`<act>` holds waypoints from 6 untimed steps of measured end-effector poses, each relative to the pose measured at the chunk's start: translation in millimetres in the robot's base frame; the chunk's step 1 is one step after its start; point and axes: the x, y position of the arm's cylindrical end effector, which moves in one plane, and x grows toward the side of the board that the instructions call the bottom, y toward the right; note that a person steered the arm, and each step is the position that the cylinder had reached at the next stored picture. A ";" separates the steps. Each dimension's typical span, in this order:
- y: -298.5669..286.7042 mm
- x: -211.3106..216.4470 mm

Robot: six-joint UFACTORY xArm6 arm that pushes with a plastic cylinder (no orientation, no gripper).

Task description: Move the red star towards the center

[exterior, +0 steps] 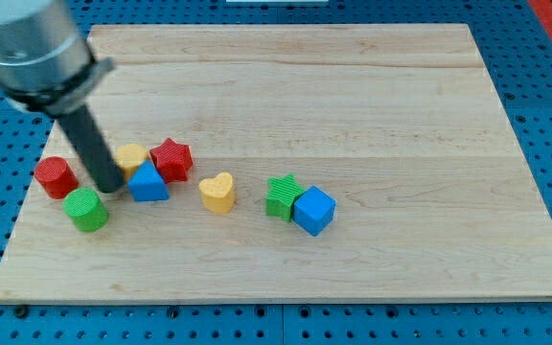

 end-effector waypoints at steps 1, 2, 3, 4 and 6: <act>26.0 4.7; 25.1 -21.3; 9.4 -34.6; 58.8 -59.8; 59.8 -146.8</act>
